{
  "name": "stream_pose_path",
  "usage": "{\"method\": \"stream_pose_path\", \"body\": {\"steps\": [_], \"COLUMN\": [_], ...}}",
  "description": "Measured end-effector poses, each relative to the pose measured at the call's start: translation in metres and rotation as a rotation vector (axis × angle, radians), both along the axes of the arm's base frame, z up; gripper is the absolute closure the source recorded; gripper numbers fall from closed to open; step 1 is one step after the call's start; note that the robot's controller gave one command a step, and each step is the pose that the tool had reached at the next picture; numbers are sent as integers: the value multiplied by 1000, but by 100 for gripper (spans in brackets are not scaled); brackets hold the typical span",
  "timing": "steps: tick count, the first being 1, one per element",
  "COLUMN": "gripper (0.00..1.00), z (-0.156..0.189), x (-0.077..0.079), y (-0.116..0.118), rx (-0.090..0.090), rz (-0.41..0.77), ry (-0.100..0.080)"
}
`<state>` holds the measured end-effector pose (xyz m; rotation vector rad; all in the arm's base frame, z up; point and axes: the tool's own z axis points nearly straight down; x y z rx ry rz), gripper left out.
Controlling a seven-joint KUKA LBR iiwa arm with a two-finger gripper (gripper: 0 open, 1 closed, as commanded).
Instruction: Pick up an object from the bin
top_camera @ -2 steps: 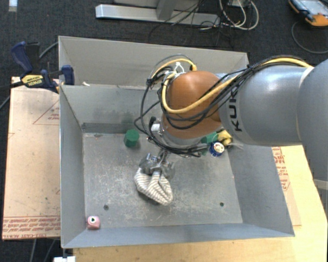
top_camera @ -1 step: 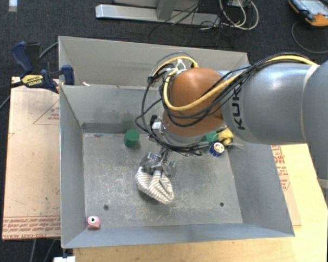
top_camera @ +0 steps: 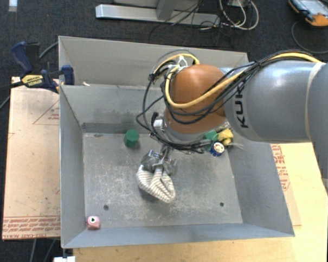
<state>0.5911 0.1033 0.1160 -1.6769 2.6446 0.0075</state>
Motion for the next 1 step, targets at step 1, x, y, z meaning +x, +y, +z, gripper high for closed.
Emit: {"method": "stream_pose_path", "body": {"steps": [1], "gripper": [100], "z": [13], "x": [-1], "y": [0], "rx": [0], "rz": [-1], "ry": [3]}}
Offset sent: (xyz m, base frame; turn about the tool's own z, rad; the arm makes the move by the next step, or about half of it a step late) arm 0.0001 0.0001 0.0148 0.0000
